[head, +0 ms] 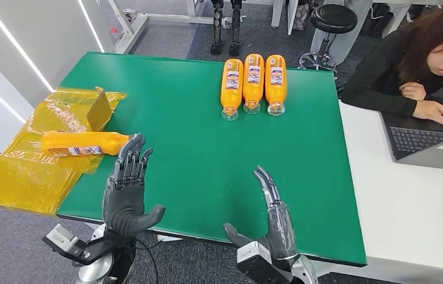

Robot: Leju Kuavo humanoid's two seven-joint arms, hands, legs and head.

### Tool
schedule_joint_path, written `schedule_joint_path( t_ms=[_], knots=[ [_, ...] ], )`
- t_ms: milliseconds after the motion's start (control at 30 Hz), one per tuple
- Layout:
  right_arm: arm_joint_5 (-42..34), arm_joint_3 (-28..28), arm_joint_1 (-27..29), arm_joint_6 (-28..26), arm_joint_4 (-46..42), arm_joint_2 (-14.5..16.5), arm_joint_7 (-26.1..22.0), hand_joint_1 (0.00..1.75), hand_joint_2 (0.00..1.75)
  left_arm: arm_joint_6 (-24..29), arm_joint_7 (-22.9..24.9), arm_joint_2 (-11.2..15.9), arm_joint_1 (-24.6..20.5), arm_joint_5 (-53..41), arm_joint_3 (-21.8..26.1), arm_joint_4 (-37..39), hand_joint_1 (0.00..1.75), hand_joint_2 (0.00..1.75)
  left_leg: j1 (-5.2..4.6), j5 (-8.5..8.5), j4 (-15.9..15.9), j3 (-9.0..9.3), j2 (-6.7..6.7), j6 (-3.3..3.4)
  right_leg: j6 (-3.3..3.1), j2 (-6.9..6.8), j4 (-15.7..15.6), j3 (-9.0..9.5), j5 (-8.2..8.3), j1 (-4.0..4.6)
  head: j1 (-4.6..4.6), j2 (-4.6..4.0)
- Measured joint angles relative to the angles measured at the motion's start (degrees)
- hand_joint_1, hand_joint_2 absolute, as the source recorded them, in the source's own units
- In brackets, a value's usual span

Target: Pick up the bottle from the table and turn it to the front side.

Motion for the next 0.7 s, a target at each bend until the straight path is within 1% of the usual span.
schedule_joint_path(
  t_ms=[167, 300, 400, 467, 700],
  knots=[
    [-0.28, 0.02, -0.74, 0.2, 0.0, 0.09, 0.22, 0.0, 1.75, 0.48, -0.02, -0.01, 0.79, -0.04, 1.06, -0.29, 0.0, 1.75, 0.0, 0.0, 0.0, 0.0, 0.01, 0.0, 0.0, 0.01, 0.01, 0.02, 0.0, 0.0, -0.01, 0.0],
    [-1.82, 0.07, -4.56, 2.33, 1.18, 1.27, 0.73, 0.0, 1.75, 1.45, -0.03, -0.01, 0.77, -1.36, 2.49, -0.52, 0.0, 1.75, 0.0, 0.05, 0.0, 0.03, 0.02, -0.02, -0.01, 0.01, 0.03, 0.0, 0.01, 0.0, -0.01, 0.0],
    [-2.16, 0.06, -7.59, 3.44, 2.34, 2.38, 1.01, 0.0, 1.75, 1.9, -0.03, -0.21, -0.84, -2.95, 2.74, -0.05, 0.0, 1.75, 0.0, 0.14, 0.0, 0.03, -0.03, 0.0, -0.05, -0.07, 0.04, 0.01, 0.05, 0.0, -0.01, 0.0],
    [-1.9, 0.03, -8.57, 3.73, 2.82, 3.03, 1.02, 0.0, 1.75, 1.87, -0.03, -0.52, -2.22, -3.59, 2.91, 0.55, 0.0, 1.75, 0.0, 0.17, 0.0, 0.02, -0.05, 0.01, -0.08, -0.1, 0.05, 0.02, 0.08, 0.0, 0.0, 0.0],
    [0.85, -0.15, -9.09, 4.41, 2.4, 4.58, 2.71, 0.0, 1.75, 0.38, -0.03, -1.45, -6.03, -5.11, 3.94, 2.85, 0.0, 1.75, 0.0, 0.16, 0.0, 0.01, -0.04, 0.01, -0.09, -0.09, 0.06, 0.0, 0.11, 0.0, -0.01, 0.0]
  ],
)
